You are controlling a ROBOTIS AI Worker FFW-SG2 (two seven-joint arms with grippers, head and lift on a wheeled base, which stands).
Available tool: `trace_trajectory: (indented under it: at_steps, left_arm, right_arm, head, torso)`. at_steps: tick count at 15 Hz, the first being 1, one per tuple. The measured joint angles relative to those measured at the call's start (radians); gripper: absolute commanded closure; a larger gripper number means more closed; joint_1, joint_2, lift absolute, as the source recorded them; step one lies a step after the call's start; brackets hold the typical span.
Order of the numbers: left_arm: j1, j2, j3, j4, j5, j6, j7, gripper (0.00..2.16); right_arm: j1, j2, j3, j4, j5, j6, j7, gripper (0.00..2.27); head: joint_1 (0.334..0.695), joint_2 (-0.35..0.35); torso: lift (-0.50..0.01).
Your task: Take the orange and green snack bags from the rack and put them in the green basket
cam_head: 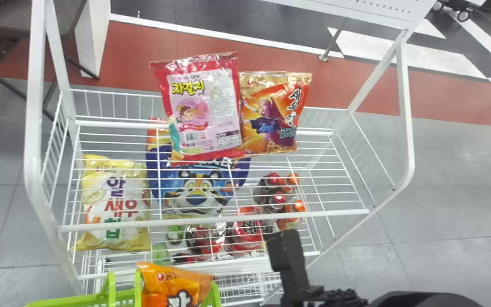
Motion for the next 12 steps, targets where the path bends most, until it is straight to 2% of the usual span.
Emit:
trace_trajectory:
  at_steps: [3,6,7,8,9,12]
  left_arm:
    - [0.000,0.000,0.000,0.000,0.002,-0.002,-0.009,2.00]
    - [0.000,0.001,-0.001,-0.001,0.002,-0.002,-0.015,2.00]
    - [0.000,0.001,0.000,-0.002,0.002,-0.002,-0.017,2.00]
    - [0.000,0.002,0.000,-0.003,0.003,-0.002,-0.019,2.00]
    - [0.000,0.003,0.000,-0.004,0.004,-0.002,-0.019,2.00]
    - [0.000,0.003,0.000,-0.004,0.007,-0.003,-0.017,2.00]
  right_arm:
    - [-0.033,-0.003,0.098,0.114,0.048,0.000,-0.040,2.25]
    - [-0.066,-0.004,0.172,0.209,0.106,0.000,-0.070,2.19]
    - [-0.072,-0.004,0.191,0.231,0.132,0.000,-0.076,1.80]
    - [-0.080,-0.005,0.203,0.256,0.152,0.000,-0.081,0.81]
    - [-0.087,-0.007,0.206,0.272,0.160,0.000,-0.084,0.00]
    - [-0.075,-0.022,0.178,0.231,0.161,0.000,-0.086,0.03]
  head:
    - [0.695,-0.233]
    - [0.695,-0.224]
    - [0.695,-0.240]
    - [0.695,-0.253]
    - [0.695,-0.264]
    - [0.695,-0.324]
  torso:
    - [0.000]
    - [0.000]
    - [0.000]
    - [0.000]
    - [0.000]
    - [0.000]
